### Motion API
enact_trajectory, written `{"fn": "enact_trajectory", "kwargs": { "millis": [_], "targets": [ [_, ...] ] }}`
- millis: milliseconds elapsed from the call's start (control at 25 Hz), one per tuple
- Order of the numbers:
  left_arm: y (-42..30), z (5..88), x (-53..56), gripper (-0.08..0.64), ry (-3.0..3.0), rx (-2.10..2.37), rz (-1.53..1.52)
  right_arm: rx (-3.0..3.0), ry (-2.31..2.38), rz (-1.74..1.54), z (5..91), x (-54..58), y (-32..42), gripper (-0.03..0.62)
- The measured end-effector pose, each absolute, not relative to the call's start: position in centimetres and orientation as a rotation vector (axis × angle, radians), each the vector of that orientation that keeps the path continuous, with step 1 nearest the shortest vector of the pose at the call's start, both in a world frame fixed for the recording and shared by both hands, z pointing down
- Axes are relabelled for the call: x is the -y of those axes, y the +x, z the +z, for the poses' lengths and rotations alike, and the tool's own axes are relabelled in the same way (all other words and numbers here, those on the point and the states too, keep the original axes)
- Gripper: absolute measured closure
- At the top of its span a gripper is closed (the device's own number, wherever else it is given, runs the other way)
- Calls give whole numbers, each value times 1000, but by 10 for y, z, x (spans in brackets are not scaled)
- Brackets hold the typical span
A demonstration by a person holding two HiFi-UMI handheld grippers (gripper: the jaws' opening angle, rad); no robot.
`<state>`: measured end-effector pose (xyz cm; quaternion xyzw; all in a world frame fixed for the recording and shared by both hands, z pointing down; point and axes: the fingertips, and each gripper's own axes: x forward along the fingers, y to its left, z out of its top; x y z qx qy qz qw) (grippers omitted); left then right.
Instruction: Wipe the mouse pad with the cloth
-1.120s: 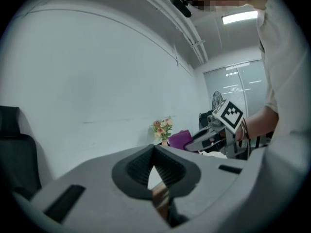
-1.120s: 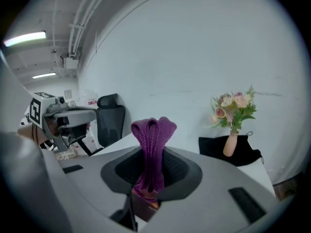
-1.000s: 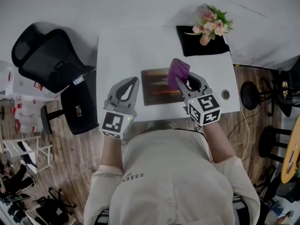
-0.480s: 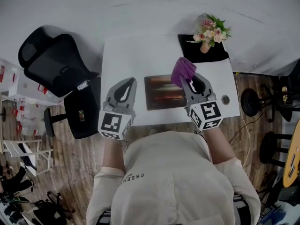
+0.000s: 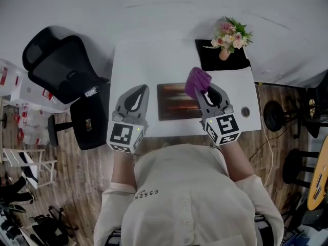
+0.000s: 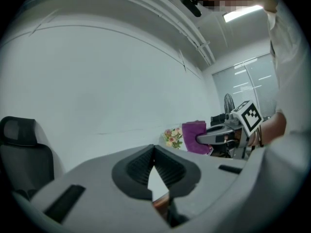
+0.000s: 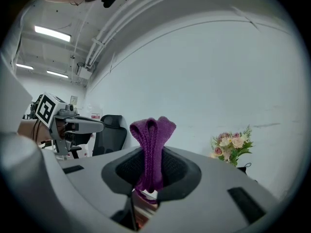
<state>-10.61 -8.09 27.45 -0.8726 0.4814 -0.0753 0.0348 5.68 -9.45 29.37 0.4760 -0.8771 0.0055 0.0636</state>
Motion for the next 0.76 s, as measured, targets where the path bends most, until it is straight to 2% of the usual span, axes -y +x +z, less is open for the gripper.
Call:
{"fn": "enact_trajectory", "kwargs": {
  "millis": [760],
  "targets": [
    [-85,283,88,558,-2701,-1461,-254,2653,1431,50,307,103,64,503]
  ]
}}
